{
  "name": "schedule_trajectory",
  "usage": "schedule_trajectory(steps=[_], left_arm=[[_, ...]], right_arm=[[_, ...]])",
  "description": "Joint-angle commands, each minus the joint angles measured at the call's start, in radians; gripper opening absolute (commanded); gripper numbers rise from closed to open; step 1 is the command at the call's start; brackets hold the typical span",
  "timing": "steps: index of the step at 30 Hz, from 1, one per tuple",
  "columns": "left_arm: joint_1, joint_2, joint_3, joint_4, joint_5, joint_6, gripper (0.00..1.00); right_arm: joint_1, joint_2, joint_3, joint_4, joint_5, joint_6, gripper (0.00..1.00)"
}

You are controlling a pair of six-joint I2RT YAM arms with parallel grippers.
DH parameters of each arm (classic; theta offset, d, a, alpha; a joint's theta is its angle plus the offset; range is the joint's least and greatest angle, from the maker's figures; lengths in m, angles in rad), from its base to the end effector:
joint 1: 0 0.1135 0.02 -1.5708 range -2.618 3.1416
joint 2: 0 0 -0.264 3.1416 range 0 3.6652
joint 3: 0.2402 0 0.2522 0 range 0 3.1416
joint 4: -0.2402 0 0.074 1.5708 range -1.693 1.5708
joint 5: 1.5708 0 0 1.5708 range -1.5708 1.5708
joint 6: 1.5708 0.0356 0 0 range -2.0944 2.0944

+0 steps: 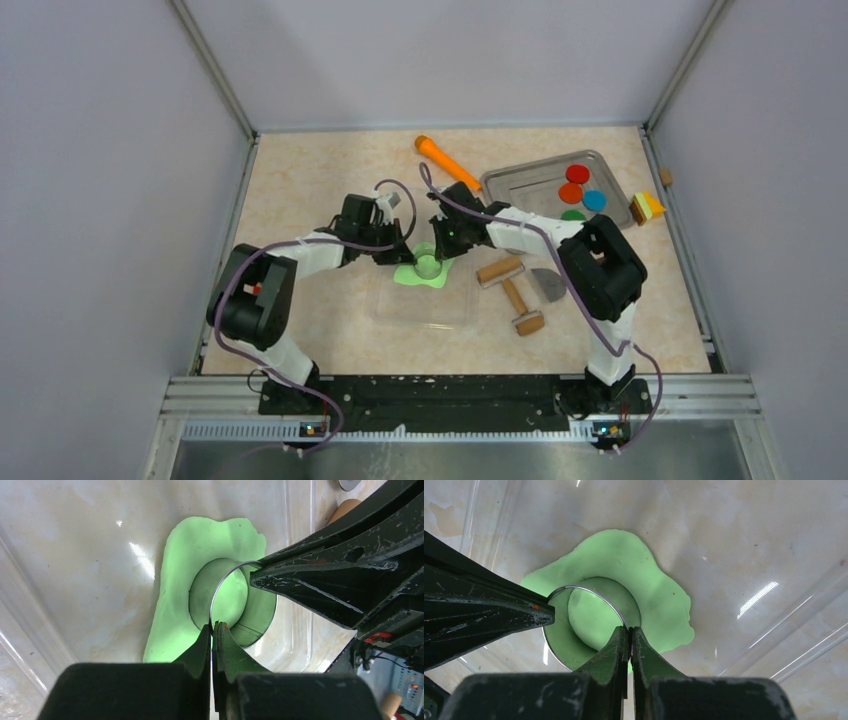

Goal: Roll out the dumpling wrappers from the dough

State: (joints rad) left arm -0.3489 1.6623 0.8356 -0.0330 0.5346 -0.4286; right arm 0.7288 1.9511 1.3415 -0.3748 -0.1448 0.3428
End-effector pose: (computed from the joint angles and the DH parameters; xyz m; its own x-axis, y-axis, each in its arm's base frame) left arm 0.2968 -0.1273 0.1575 -0.8997 -0.0532 -0.4332 0.2559 0.7397 -0.6224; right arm 0.3051 0.2793 0.1766 -0.8267 -0.2922 -0.4808 -0.4679 0.8316 0.2992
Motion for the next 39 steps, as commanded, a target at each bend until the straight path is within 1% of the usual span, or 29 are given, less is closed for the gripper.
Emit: schedule_trajectory(steps=[1, 5, 8, 11, 14, 19, 20, 23, 26, 28, 30, 32, 34, 35, 36, 39], left_arm=[[-0.022, 0.036, -0.076, -0.072, -0.157, 0.133, 0.0], [-0.062, 0.012, -0.114, -0.051, -0.216, 0.112, 0.0], [-0.064, 0.013, -0.112, -0.049, -0.27, 0.093, 0.0], [-0.063, 0.022, -0.094, -0.077, -0.284, 0.074, 0.0], [-0.044, -0.023, -0.086, -0.071, -0.209, 0.062, 0.0], [0.007, -0.097, -0.017, -0.062, -0.018, 0.027, 0.01], [0.01, -0.099, 0.004, -0.069, 0.021, 0.027, 0.04], [0.012, -0.1, 0.053, -0.083, 0.11, 0.027, 0.22], [0.019, -0.104, 0.092, -0.118, 0.156, 0.014, 0.39], [0.035, -0.122, 0.111, -0.134, 0.163, 0.013, 0.44], [0.05, -0.13, 0.13, -0.139, 0.146, 0.061, 0.48], [0.057, -0.095, 0.175, -0.154, 0.151, 0.149, 0.5], [0.06, -0.008, 0.269, -0.239, 0.181, 0.24, 0.5], [0.06, 0.044, 0.348, -0.328, 0.21, 0.299, 0.5], [0.059, 0.099, 0.41, -0.416, 0.242, 0.367, 0.5], [0.054, 0.207, 0.551, -0.586, 0.253, 0.529, 0.51]], right_arm=[[0.038, -0.005, -0.105, -0.015, 0.047, -0.017, 0.0], [0.038, -0.01, -0.141, 0.046, 0.076, -0.016, 0.0], [0.04, -0.021, -0.172, 0.093, 0.097, -0.005, 0.0], [0.037, -0.018, -0.161, 0.075, 0.076, 0.02, 0.0], [0.008, -0.044, -0.105, 0.053, -0.025, 0.03, 0.0], [-0.018, -0.109, 0.004, -0.016, -0.142, -0.013, 0.19], [-0.022, -0.108, 0.029, -0.042, -0.162, -0.018, 0.22], [-0.041, -0.104, 0.083, -0.087, -0.235, -0.023, 0.35], [-0.058, -0.133, 0.103, -0.098, -0.269, -0.047, 0.43], [-0.073, -0.151, 0.122, -0.128, -0.298, -0.092, 0.47], [-0.08, -0.178, 0.132, -0.164, -0.365, -0.214, 0.5], [-0.08, -0.215, 0.111, -0.196, -0.451, -0.41, 0.5], [-0.079, -0.267, 0.058, -0.192, -0.53, -0.59, 0.48], [-0.074, -0.292, 0.025, -0.194, -0.573, -0.698, 0.47], [-0.059, -0.318, -0.004, -0.197, -0.571, -0.825, 0.46], [0.026, -0.372, -0.098, -0.179, -0.438, -1.144, 0.44]])
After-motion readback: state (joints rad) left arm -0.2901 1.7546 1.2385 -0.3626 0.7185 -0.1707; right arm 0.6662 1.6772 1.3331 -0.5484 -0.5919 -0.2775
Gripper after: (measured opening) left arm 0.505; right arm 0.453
